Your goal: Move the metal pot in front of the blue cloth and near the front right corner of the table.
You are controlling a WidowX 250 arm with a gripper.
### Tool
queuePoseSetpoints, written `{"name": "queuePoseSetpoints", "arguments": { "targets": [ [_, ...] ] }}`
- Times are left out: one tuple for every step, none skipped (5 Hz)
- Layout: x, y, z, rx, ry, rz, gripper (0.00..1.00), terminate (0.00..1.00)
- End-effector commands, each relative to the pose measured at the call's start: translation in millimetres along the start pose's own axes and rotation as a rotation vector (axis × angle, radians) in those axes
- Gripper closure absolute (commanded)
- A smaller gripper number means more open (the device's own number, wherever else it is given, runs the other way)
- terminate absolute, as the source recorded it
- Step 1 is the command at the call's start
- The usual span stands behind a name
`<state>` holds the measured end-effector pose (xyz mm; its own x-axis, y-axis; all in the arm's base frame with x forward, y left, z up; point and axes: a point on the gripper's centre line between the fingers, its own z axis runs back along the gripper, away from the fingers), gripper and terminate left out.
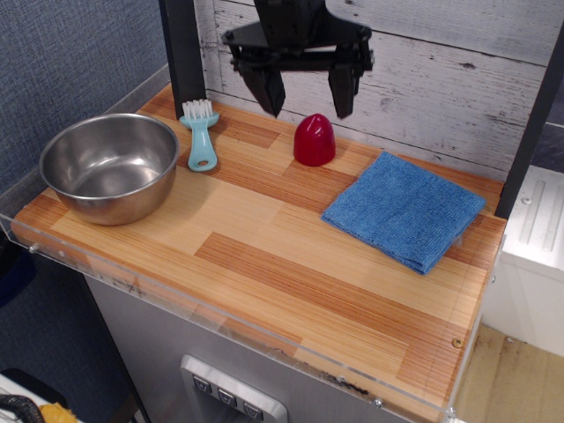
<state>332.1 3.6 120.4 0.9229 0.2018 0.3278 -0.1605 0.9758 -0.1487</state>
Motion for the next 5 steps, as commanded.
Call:
{"name": "queuePoseSetpoints", "arguments": {
  "targets": [
    [1,38,9,0.057,-0.049,0.027,0.0,0.0],
    [-5,65,5,0.079,-0.064,0.032,0.0,0.0],
    [-8,90,4,0.106,-0.078,0.034,0.0,0.0],
    [-9,108,-4,0.14,-0.069,0.044,0.0,0.0],
    [-9,116,-18,0.173,-0.049,0.02,0.0,0.0]
  ]
}}
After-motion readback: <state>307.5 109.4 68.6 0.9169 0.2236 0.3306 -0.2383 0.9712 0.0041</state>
